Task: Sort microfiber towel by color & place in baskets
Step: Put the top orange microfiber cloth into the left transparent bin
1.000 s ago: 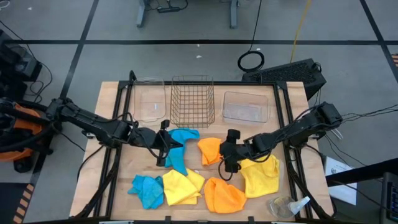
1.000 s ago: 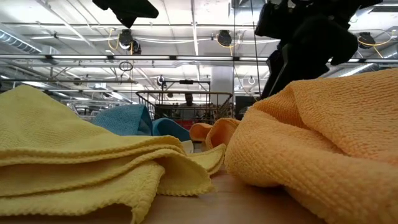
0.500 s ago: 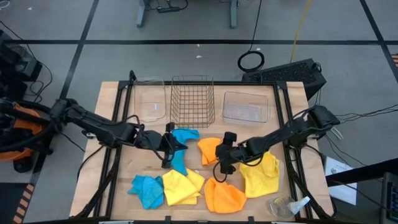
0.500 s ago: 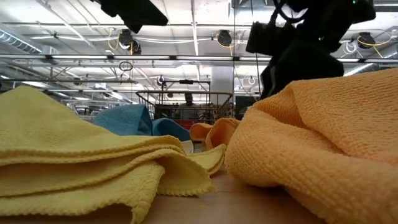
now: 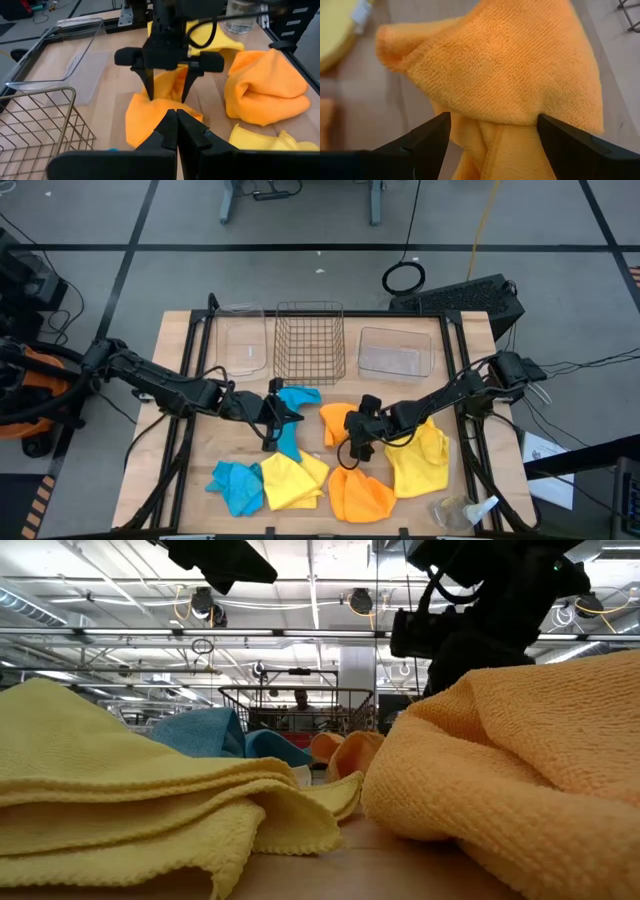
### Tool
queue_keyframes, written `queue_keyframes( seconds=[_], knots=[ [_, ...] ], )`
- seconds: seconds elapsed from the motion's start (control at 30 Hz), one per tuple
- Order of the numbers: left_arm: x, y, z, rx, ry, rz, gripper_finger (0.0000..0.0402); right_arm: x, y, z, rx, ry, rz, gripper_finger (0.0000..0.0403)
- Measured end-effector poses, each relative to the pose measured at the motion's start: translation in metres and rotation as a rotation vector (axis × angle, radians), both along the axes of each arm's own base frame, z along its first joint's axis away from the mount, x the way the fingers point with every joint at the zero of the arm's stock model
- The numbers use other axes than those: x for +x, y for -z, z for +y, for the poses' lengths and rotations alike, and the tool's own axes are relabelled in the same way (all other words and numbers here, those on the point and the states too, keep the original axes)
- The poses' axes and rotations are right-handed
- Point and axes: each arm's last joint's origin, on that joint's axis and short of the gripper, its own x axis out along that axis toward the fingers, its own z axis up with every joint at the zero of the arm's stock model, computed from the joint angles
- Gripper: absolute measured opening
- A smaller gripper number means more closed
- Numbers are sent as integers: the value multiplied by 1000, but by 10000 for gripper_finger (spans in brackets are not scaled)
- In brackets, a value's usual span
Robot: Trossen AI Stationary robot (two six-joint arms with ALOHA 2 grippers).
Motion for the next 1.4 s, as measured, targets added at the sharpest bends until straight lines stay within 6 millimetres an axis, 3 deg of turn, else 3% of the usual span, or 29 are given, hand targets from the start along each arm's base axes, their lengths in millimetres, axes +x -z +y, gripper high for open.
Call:
queue_keyframes(
  seconds=[0.27, 0.43, 1.07, 1.23, 1.4],
  knots=[
    [0, 0, 0, 7, 4, -4, 2, 5, -22, 0, -12, 63, -56, 290],
    [1, -2, 0, 22, 15, -25, 2, 8, -23, -4, -39, 110, -88, 290],
    [2, -4, -1, 55, 35, -48, 2, 20, 40, -1, -51, 139, 72, 286],
    [2, -4, -1, 57, 36, -46, 2, 19, 42, -1, -44, 172, 70, 240],
    [2, -4, -1, 63, 39, -44, 2, 19, 43, -2, -55, 180, 71, 141]
  ],
)
